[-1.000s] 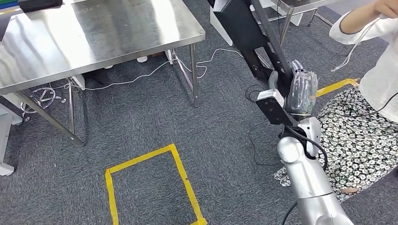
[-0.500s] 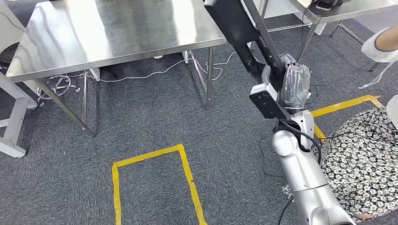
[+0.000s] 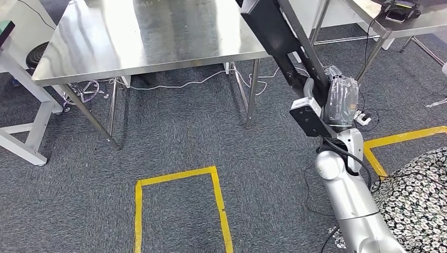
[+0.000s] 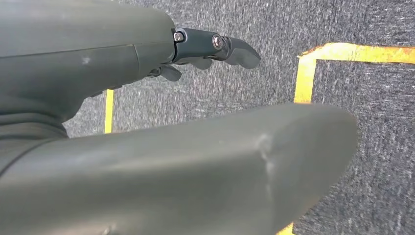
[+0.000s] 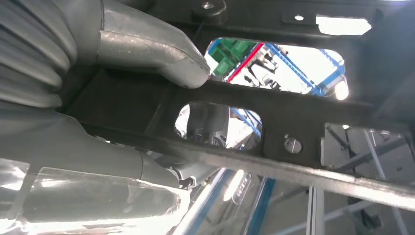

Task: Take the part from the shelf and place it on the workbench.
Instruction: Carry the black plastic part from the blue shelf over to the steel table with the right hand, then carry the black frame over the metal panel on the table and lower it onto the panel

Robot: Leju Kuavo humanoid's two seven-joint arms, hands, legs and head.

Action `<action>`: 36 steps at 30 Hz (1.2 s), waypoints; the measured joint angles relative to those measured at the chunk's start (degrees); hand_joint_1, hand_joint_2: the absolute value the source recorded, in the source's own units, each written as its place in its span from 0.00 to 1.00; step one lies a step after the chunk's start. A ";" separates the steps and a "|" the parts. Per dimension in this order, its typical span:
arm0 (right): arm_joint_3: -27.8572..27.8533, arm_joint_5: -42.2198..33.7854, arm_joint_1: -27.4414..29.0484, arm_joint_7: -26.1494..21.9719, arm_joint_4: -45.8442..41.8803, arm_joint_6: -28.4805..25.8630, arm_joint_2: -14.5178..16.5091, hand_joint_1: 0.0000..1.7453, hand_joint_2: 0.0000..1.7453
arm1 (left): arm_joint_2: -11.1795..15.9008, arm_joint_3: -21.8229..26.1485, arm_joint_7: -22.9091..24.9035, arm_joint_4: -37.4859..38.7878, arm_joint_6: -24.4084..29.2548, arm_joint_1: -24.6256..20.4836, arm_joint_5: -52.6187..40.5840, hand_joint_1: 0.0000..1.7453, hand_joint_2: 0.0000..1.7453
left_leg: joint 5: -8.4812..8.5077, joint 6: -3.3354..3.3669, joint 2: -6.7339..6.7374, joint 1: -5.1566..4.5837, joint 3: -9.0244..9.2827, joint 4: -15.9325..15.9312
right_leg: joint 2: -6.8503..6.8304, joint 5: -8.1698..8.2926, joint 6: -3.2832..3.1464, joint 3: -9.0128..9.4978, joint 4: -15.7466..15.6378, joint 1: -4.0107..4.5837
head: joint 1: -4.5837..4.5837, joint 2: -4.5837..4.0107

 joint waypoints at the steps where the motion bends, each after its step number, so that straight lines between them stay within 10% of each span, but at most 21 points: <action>1: -0.11 -0.23 0.17 -0.01 -0.49 0.05 -0.45 1.00 1.00 | 0.12 0.11 -0.15 0.00 -0.03 0.03 0.27 0.00 0.00 | -1.33 -0.42 0.55 0.22 -0.98 2.29 | 0.00 -0.09 -0.29 0.22 -0.04 -0.17 | -0.13 0.00; 5: -0.67 -1.29 0.96 -0.01 -1.70 0.57 -2.08 1.00 1.00 | 0.21 0.81 -0.63 0.00 -0.12 0.38 0.85 0.00 0.00 | -5.77 -1.65 1.64 1.19 -7.64 14.49 | -0.03 -0.74 -0.83 0.87 -0.02 0.08 | -0.39 0.00; 10: -1.38 -1.50 1.52 -0.03 -2.30 0.67 -3.16 1.00 1.00 | 0.41 1.01 -0.85 0.00 -0.12 0.69 0.88 0.00 0.00 | 2.54 -0.52 1.87 1.03 -1.82 0.38 | 0.00 -1.64 -0.19 2.25 -0.28 0.23 | -0.36 0.00; 15: -1.72 -1.52 1.72 -0.15 -2.62 0.73 -3.89 1.00 1.00 | 0.48 1.15 -0.88 -0.02 -0.05 0.76 0.89 0.00 0.00 | 3.04 1.43 1.72 0.25 0.09 -2.84 | -0.18 -2.36 1.15 2.26 -0.17 0.48 | -0.30 0.00; 19: -1.98 -2.02 2.05 -0.71 -2.66 1.13 -4.85 1.00 1.00 | 0.37 1.36 -0.84 -0.03 -0.06 0.71 0.97 0.00 0.00 | 3.46 2.54 1.35 0.03 1.04 -4.07 | -0.05 -7.13 0.27 -4.55 12.41 0.66 | 0.04 0.00; 21: -1.98 -2.24 2.37 -0.87 -2.56 1.39 -5.10 1.00 1.00 | 0.37 1.40 -0.83 -0.03 -0.07 0.72 1.11 0.00 0.00 | 3.29 2.58 1.03 -0.21 1.11 -3.99 | -0.05 -6.80 0.80 -6.33 14.35 0.67 | 0.09 0.00; 24: -2.03 -2.37 2.32 -0.93 -2.52 1.49 -5.31 1.00 1.00 | 0.33 1.41 -0.80 -0.03 -0.14 0.73 1.24 0.00 0.00 | 2.57 2.01 0.54 -0.49 1.04 -3.07 | -0.03 -1.80 1.75 -1.61 3.82 0.76 | 0.12 0.00; 26: -2.03 -2.40 2.17 -1.01 -2.51 1.57 -5.31 1.00 1.00 | 0.34 1.46 -0.79 -0.03 -0.14 0.72 1.33 0.00 0.00 | 1.91 1.46 0.37 -0.76 0.73 -2.19 | 0.06 -0.32 1.18 0.59 -0.35 0.96 | 0.11 0.00; 31: -1.92 -2.51 1.70 -1.38 -2.26 1.64 -5.14 1.00 1.00 | 0.43 2.11 -0.76 -0.03 0.10 0.81 1.81 0.00 0.00 | -0.20 0.28 0.71 -0.29 -0.37 0.56 | 0.05 -0.21 -0.58 1.08 -0.75 0.59 | -0.09 0.00; 34: -1.91 -2.56 1.44 -1.63 -2.03 1.64 -5.05 1.00 1.00 | 0.42 2.29 -0.76 -0.02 0.14 0.80 1.81 0.00 0.00 | -5.55 -1.03 1.44 0.49 -5.49 11.31 | 0.00 -0.36 -1.06 1.32 -0.76 0.55 | -0.33 0.00; 36: -1.89 -2.56 1.44 -1.67 -1.79 1.64 -4.97 1.00 1.00 | 0.42 2.33 -0.76 -0.02 0.14 0.83 1.78 0.00 0.00 | -6.04 -1.35 1.61 0.86 -7.75 15.09 | 0.01 -0.43 -1.10 1.39 -0.75 0.62 | -0.33 0.00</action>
